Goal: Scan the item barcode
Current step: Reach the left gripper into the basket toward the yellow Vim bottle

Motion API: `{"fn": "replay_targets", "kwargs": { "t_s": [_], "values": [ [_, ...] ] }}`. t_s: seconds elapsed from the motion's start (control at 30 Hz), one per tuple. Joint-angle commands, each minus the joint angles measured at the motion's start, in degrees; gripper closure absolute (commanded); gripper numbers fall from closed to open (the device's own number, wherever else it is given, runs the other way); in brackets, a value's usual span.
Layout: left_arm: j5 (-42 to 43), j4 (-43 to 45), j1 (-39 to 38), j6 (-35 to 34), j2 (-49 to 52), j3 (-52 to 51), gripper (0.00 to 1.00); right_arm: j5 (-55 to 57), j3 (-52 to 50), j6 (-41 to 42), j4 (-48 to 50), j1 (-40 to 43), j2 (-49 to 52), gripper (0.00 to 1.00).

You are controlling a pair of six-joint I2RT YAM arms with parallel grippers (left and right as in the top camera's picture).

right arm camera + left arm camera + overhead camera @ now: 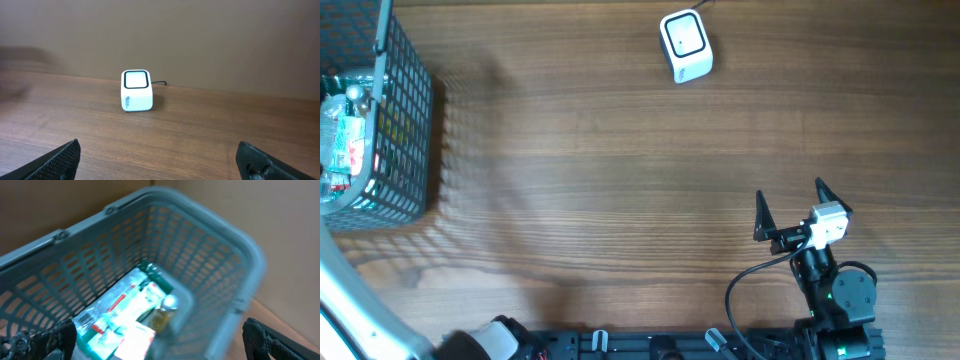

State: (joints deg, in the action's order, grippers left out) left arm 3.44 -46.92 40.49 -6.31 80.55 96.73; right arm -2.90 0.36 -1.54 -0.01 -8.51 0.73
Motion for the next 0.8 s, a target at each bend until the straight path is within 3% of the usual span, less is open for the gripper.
{"fn": "replay_targets", "kwargs": {
  "t_s": [0.0, 0.27, 0.43, 0.77],
  "values": [
    [0.6, 1.6, 2.1, 0.9, 4.8, 0.9, 0.0, 0.5, -0.1, 0.1, 0.1, 0.2, -0.3, 0.0],
    [9.4, 2.6, 2.1, 12.7, 13.6, 0.9, 0.0, 0.5, -0.1, 0.1, 0.2, 0.2, -0.3, 0.0],
    [20.0, 3.2, 2.0, 21.0, 17.8, 0.9, 0.12, 0.5, -0.1, 0.1, 0.2, 0.2, -0.3, 0.0],
    [19.9, 7.1, 1.9, 21.1, 25.9, 0.9, 0.08, 0.5, -0.1, 0.1, 0.2, 0.2, -0.3, 0.0]
  ]
}}
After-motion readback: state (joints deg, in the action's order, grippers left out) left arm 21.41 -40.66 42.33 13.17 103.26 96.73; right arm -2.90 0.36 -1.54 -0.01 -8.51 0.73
